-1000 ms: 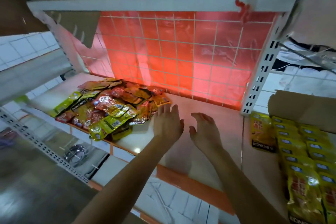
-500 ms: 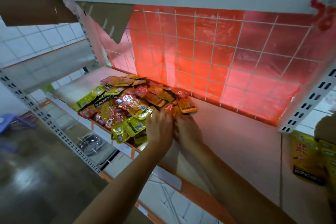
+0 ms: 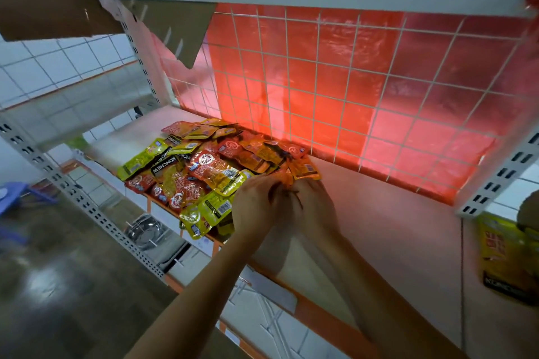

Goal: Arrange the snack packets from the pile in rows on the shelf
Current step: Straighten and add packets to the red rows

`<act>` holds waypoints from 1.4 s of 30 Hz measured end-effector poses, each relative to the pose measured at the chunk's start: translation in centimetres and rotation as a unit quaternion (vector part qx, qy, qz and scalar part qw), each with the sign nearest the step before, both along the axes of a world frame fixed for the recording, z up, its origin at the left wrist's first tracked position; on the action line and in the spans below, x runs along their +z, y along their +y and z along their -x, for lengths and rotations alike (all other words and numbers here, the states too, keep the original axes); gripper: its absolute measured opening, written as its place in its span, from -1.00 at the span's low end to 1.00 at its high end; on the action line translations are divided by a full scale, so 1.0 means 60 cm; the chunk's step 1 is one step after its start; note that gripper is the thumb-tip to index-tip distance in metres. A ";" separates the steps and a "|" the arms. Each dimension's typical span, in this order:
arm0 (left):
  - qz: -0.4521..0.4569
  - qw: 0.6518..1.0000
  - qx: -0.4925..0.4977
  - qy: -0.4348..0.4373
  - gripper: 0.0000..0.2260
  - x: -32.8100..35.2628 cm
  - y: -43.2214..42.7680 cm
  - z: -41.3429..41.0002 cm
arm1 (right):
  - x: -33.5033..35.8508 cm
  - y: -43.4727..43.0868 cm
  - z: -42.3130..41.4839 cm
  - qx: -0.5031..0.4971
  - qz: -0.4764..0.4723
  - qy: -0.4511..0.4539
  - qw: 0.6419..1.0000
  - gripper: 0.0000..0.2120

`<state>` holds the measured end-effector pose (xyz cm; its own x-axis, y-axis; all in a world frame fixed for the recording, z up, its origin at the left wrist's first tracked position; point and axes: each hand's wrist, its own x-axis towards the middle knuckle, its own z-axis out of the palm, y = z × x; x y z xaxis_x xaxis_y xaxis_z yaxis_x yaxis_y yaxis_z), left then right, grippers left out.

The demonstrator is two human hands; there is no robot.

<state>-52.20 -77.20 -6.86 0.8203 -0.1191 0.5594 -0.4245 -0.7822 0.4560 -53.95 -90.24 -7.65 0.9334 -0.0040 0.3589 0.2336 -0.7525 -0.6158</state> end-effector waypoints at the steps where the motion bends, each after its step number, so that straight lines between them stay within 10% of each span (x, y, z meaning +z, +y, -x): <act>1: 0.039 0.999 -0.003 -0.002 -0.89 0.006 -0.003 0.001 | 0.003 -0.012 0.002 -0.002 -0.020 -0.016 1.000 -0.85; 8: 0.431 0.883 -0.006 0.184 -0.75 0.043 -0.048 -0.001 | 0.046 -0.085 0.036 -0.121 -0.190 -0.106 0.969 -0.93; 17: 0.504 0.706 -0.146 0.476 -0.78 0.042 -0.120 0.021 | 0.048 -0.162 0.090 -0.250 -0.253 -0.031 0.934 -0.78; 29: 0.469 0.712 -0.203 0.482 -0.86 0.045 -0.246 0.090 | 0.056 -0.293 0.194 -0.292 -0.528 -0.015 0.797 -0.62; 40: 0.482 0.681 -0.249 0.492 -0.85 0.057 -0.364 0.167 | 0.091 -0.372 0.327 -0.177 -0.465 -0.135 0.857 -0.45; 42: 0.476 0.686 -0.237 0.496 -0.85 0.060 -0.380 0.181 | 0.096 -0.381 0.345 -0.152 -0.471 -0.133 0.859 -0.70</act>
<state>-63.07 -100.02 -3.28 0.8492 -0.4715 -0.2376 0.3607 0.1895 0.9132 -74.66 -113.07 -1.90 0.7238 -0.6379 0.2631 0.3412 -0.0005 -0.9400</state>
